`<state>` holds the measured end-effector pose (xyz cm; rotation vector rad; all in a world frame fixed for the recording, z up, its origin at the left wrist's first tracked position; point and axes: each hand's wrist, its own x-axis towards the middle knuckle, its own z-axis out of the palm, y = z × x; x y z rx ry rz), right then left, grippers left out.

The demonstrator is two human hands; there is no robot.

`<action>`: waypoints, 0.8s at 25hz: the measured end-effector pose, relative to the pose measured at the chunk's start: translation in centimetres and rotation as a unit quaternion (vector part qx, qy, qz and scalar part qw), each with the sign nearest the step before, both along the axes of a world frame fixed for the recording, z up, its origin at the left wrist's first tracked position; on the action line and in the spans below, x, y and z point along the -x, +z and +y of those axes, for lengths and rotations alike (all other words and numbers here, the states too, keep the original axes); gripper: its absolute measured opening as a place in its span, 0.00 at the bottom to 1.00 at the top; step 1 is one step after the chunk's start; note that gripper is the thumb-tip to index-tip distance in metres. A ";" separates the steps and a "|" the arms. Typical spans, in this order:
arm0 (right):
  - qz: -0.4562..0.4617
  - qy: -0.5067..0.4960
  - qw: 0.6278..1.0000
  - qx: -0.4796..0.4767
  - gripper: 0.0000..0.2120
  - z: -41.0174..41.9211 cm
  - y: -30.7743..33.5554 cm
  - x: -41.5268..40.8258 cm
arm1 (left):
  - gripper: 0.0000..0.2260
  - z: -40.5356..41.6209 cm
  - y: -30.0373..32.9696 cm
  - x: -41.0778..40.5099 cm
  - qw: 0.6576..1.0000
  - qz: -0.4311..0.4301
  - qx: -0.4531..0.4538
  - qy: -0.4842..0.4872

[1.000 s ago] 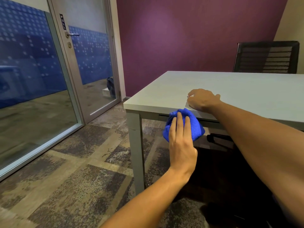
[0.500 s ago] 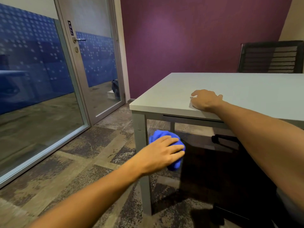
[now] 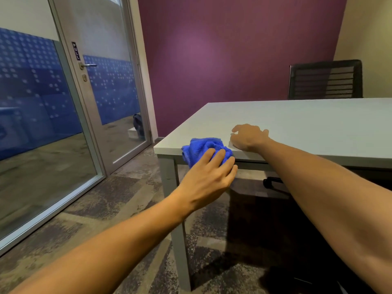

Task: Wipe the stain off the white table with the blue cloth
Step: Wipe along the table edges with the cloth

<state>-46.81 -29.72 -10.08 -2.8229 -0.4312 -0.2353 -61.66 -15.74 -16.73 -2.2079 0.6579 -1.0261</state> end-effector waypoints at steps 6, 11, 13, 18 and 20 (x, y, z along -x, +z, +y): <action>-0.003 0.008 1.000 -0.003 0.23 0.1 -0.2 0.0 | 0.19 1.9 -0.5 -1.5 0.999 0.005 -0.031 0.025; -0.004 0.015 1.000 0.000 0.22 0.0 -0.4 -0.6 | 0.19 7.0 -0.5 -1.2 0.999 0.006 -0.028 0.042; -0.008 0.015 1.000 0.000 0.22 0.0 -0.4 -0.7 | 0.20 8.7 -0.6 -0.8 0.998 -0.003 -0.014 0.057; -0.012 0.015 1.000 0.007 0.20 0.1 -0.5 -0.9 | 0.20 11.4 -1.2 -0.1 0.997 -0.012 0.030 0.073; -0.016 0.014 1.000 0.009 0.20 0.1 -0.5 -0.9 | 0.22 12.9 -1.5 0.1 0.994 -0.021 0.061 0.092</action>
